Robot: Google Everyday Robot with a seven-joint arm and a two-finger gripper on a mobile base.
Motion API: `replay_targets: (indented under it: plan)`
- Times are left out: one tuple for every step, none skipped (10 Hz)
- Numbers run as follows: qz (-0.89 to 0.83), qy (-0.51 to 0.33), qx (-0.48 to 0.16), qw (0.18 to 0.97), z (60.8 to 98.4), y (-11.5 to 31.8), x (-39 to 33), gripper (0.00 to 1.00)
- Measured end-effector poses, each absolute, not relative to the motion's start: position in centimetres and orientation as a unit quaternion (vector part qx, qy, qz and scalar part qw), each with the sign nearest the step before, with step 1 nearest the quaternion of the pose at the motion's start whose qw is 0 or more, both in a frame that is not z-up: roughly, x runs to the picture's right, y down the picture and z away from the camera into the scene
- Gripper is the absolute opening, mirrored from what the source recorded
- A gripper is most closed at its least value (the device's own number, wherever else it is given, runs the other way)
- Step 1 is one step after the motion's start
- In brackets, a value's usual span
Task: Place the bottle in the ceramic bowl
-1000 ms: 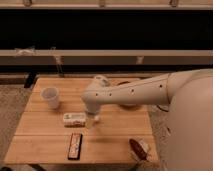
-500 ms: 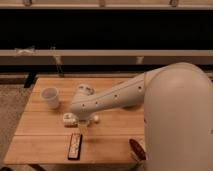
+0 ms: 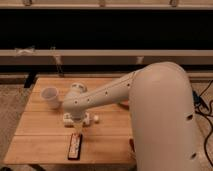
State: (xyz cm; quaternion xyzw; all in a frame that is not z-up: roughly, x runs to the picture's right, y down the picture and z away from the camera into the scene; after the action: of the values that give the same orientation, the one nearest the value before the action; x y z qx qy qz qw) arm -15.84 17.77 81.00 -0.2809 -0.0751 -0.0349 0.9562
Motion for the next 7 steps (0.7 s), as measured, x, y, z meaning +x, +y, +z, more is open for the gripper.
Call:
replay_targets:
  plan:
    - [-0.039, -0.074, -0.283, 0.955, 81.3, 17.9, -15.8, 0.8]
    - [-0.042, -0.072, -0.285, 0.955, 81.6, 18.0, -15.7, 0.8]
    - [-0.047, -0.072, -0.287, 0.954, 81.8, 18.2, -15.9, 0.8]
    - [-0.055, -0.071, -0.289, 0.953, 82.1, 18.5, -16.1, 0.77]
    - [-0.059, -0.068, -0.291, 0.952, 82.3, 18.6, -16.1, 0.7]
    - [-0.061, -0.066, -0.293, 0.952, 82.5, 18.6, -15.9, 0.59]
    - [-0.063, -0.063, -0.295, 0.951, 82.6, 18.7, -15.9, 0.49]
